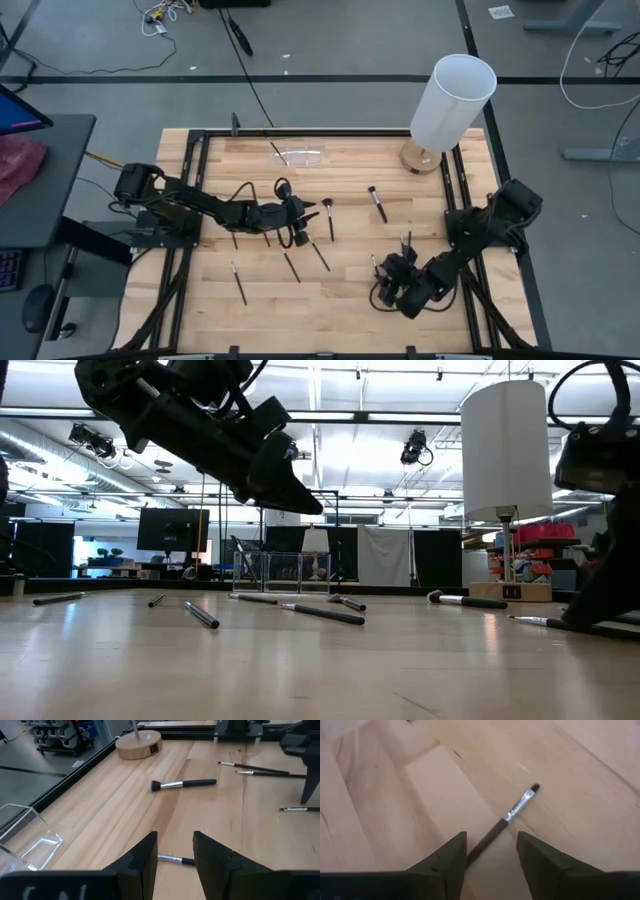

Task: Put items in baskets/containers
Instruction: Put the black eyeshadow brush into the transparent organizer

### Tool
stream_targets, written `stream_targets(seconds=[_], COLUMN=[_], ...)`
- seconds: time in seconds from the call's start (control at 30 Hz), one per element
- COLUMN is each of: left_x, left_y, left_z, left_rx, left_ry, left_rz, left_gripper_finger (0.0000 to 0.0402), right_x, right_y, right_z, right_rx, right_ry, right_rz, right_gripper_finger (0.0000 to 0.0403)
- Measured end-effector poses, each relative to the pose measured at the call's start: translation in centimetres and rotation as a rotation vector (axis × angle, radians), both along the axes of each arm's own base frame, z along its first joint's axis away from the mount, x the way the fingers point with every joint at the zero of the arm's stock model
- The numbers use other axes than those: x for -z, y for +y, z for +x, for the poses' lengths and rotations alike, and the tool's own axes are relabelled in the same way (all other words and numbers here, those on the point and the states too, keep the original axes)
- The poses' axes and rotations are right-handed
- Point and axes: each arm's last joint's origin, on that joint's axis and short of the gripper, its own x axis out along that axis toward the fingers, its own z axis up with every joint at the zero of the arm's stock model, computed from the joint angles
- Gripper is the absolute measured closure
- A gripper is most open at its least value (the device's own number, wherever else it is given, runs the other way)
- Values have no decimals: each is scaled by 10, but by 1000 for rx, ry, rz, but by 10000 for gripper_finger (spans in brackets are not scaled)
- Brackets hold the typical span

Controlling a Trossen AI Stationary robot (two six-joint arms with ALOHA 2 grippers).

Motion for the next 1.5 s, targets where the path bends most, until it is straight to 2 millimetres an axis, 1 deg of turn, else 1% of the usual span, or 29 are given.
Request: stream_targets(seconds=[0.2, 0.4, 0.53, 0.73, 0.93, 1.03, 1.13, 1.27, 1.4, 1.5], left_x=[-1, -2, -3, -3, -3, -3, -3, -3, -3, -3], left_y=[0, 0, -1, -2, -5, -7, -6, -7, -8, -11], left_z=[0, 1, 1, 1, 1, 1, 1, 1, 1, 1], left_rx=[-6, -6, 0, 7, 16, 21, 21, 23, 78, 126], left_ry=[-14, -32, -39, -40, -40, -39, -40, -40, -36, -33], left_rz=[-19, -21, -25, -25, -27, -26, -26, -27, -49, -63], left_gripper_finger=[274, 274, 274, 274, 274, 274, 274, 274, 274, 274], right_x=[13, 28, 33, 35, 42, 44, 44, 43, 41, 34], right_y=[5, 8, 10, 11, 6, 4, 4, 2, 0, -1], right_z=[-1, -2, -6, -13, -24, -27, -27, -22, -18, -15], right_rx=[-15, -13, -4, -8, 15, 9, -24, -36, -34, -23], right_ry=[-42, -75, -96, -91, -157, -179, -163, -156, -168, -179], right_rz=[-98, -184, -210, -217, -210, -211, -244, -263, -232, -188], right_gripper_finger=[226, 252, 273, 316, 371, 391, 394, 395, 395, 398])
